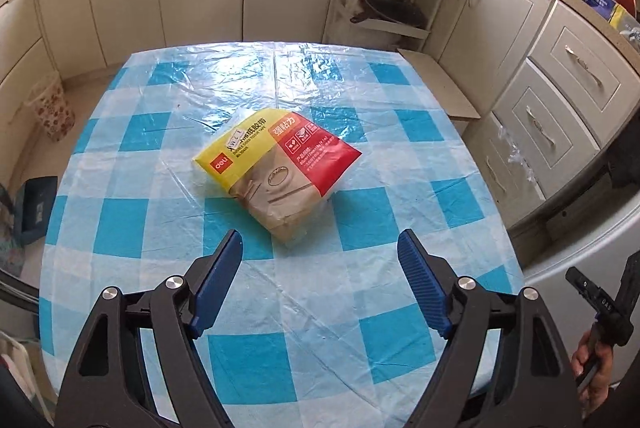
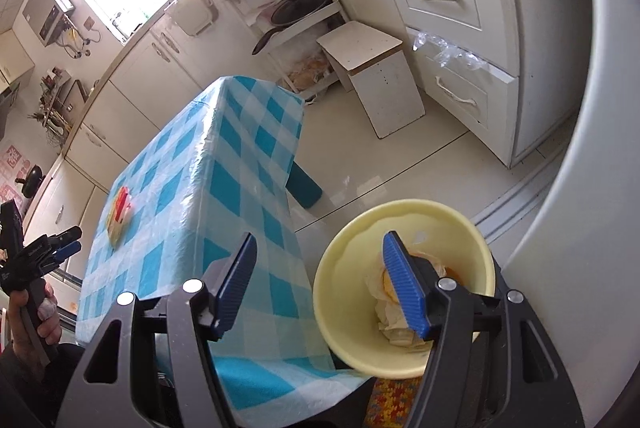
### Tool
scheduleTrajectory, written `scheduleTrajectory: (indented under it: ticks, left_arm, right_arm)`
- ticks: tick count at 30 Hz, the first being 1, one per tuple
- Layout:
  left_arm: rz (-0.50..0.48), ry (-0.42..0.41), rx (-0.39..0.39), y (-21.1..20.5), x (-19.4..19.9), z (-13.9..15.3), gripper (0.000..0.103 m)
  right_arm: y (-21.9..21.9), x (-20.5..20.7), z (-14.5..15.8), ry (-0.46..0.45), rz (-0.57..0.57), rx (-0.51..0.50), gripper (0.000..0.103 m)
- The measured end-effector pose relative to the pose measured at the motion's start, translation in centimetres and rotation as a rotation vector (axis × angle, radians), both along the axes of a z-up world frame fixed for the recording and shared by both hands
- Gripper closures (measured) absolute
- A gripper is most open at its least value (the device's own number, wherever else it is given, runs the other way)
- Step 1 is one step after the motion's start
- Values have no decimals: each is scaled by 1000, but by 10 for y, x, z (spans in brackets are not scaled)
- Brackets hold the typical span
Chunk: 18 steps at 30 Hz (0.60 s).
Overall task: Collect trash
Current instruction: 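Move the left gripper back over the yellow-and-red tape package on the table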
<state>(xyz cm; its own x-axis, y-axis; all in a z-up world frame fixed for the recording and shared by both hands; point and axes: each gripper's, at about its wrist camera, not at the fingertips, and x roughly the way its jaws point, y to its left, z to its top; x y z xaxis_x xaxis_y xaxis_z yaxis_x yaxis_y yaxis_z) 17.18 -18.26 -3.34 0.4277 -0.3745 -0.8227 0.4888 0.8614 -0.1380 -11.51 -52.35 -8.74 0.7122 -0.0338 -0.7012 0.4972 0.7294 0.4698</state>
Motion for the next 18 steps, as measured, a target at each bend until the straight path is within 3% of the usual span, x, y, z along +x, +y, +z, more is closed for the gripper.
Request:
scheduleTrajectory:
  ticks: [4, 6, 9, 15, 18]
  left_arm:
    - [-98, 7, 99, -24, 14, -16, 21]
    - [-120, -7, 153, -28, 23, -20, 21]
    - [-133, 11, 156, -20, 42, -23, 21]
    - [-153, 42, 144, -14, 70, -34, 21]
    - [-174, 49, 146, -16, 76, -40, 21]
  right_arm:
    - [-10, 41, -10, 58, 68, -48, 39]
    - [-19, 73, -21, 120, 130, -81, 38]
    - [-36, 137, -51, 259, 228, -84, 37]
    - [-63, 246, -132, 514, 304, 23, 37]
    - [-70, 278, -175, 571, 293, 173, 37]
